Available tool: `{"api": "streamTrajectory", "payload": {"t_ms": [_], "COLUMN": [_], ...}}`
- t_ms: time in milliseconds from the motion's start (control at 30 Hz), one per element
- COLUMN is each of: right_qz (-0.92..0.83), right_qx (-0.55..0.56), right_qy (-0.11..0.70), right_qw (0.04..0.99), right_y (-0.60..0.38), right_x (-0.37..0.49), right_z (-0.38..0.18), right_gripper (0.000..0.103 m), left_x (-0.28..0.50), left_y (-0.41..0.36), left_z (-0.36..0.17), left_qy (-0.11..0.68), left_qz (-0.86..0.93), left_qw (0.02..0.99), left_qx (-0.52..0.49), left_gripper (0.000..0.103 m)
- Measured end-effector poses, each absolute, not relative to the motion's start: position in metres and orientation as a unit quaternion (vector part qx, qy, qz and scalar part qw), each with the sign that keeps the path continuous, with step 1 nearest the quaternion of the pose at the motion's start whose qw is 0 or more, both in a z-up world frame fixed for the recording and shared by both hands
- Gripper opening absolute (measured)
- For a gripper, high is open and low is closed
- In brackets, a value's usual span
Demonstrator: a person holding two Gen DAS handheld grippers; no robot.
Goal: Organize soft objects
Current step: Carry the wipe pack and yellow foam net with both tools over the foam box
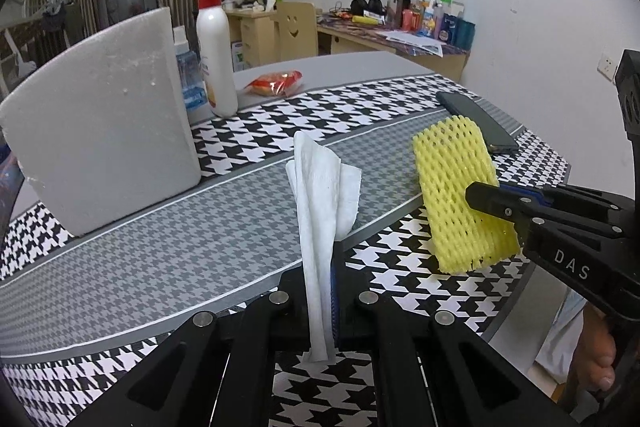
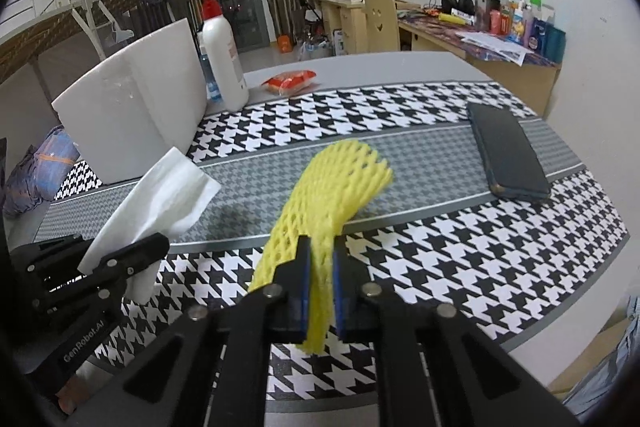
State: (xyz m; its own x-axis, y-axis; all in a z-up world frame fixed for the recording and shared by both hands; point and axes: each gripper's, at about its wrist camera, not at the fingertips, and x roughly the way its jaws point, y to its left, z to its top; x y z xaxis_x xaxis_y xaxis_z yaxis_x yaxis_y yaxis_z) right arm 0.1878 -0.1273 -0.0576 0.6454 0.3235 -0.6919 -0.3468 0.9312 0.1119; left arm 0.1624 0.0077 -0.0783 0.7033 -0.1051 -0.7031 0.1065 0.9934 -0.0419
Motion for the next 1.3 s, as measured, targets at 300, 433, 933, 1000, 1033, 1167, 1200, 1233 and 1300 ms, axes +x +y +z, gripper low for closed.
{"api": "streamTrajectory", "payload": {"t_ms": [300, 433, 933, 1000, 1033, 1167, 1200, 1233, 1300], "right_qz": [0.185, 0.188, 0.197, 0.198, 0.198, 0.202, 0.203, 0.204, 0.205], "right_qx": [-0.022, -0.023, -0.032, -0.033, -0.033, -0.035, -0.037, -0.037, -0.040], "right_qy": [0.365, 0.359, 0.326, 0.323, 0.322, 0.315, 0.312, 0.311, 0.305], "right_qw": [0.912, 0.914, 0.924, 0.925, 0.925, 0.927, 0.927, 0.928, 0.929], "right_y": [-0.125, -0.124, -0.116, -0.115, -0.114, -0.112, -0.112, -0.111, -0.110], "right_x": [0.179, 0.176, 0.164, 0.164, 0.163, 0.162, 0.162, 0.161, 0.160], "right_z": [-0.049, -0.045, -0.025, -0.023, -0.022, -0.018, -0.017, -0.016, -0.013], "right_gripper": [0.013, 0.013, 0.013, 0.013, 0.013, 0.013, 0.013, 0.013, 0.013], "left_x": [0.153, 0.148, 0.128, 0.124, 0.122, 0.119, 0.119, 0.118, 0.118], "left_y": [0.013, 0.014, 0.026, 0.027, 0.029, 0.032, 0.034, 0.036, 0.038], "left_z": [-0.069, -0.064, -0.042, -0.039, -0.038, -0.033, -0.031, -0.030, -0.027], "left_qy": [0.368, 0.358, 0.328, 0.325, 0.323, 0.315, 0.312, 0.310, 0.306], "left_qz": [-0.052, -0.051, -0.036, -0.034, -0.034, -0.028, -0.023, -0.019, -0.015], "left_qw": [0.928, 0.932, 0.944, 0.945, 0.946, 0.949, 0.950, 0.951, 0.952], "left_qx": [0.003, 0.002, 0.004, 0.005, 0.005, 0.006, 0.005, 0.005, 0.004], "left_gripper": [0.006, 0.006, 0.006, 0.006, 0.006, 0.006, 0.006, 0.006, 0.006]}}
